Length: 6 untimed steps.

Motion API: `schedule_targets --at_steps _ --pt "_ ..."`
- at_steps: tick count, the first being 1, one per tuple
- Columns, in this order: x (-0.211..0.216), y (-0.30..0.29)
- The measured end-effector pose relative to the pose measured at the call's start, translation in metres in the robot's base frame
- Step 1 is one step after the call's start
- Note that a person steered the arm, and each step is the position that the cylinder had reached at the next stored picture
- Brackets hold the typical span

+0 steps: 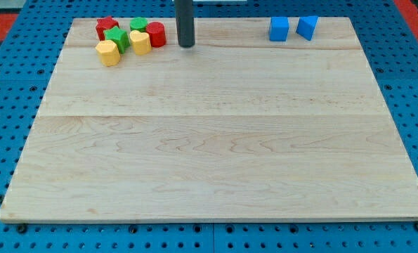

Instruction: Push the red star above to the green star

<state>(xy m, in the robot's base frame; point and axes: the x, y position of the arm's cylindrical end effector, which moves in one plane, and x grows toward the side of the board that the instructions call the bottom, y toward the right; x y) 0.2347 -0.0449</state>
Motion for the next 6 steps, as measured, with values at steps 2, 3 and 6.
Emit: schedule_targets --at_steps 2,3,6 --pt "-0.043 -0.092" --pt "-0.043 -0.119" --pt "-0.024 -0.176"
